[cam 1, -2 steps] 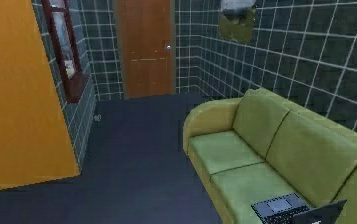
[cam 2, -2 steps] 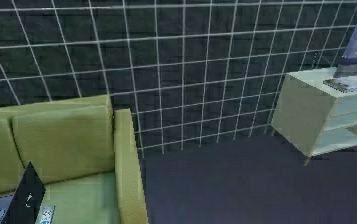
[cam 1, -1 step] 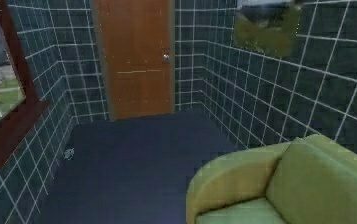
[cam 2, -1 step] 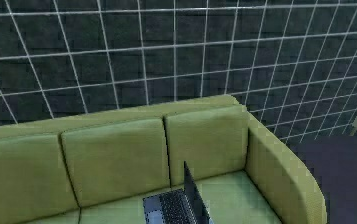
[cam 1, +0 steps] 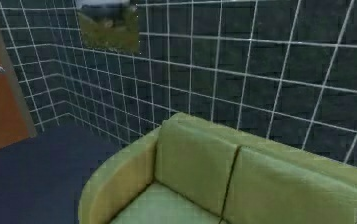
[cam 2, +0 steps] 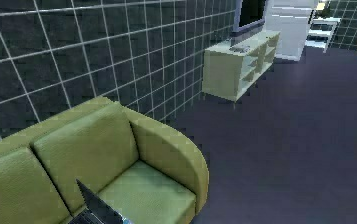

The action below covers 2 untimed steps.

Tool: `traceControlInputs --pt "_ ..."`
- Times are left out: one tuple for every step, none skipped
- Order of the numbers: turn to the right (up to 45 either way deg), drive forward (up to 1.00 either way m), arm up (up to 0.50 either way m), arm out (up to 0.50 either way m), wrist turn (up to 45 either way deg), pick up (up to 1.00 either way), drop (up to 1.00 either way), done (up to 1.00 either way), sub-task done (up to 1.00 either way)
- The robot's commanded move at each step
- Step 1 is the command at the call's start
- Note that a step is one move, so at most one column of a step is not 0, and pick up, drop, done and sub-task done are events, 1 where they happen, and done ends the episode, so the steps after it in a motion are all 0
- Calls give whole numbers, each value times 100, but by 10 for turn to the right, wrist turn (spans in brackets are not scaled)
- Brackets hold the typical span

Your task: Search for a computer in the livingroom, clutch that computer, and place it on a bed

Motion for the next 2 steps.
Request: traceControlInputs --pt "0 5 0 0 0 0 0 0 0" --pt "-300 0 0 0 0 0 0 0 0"
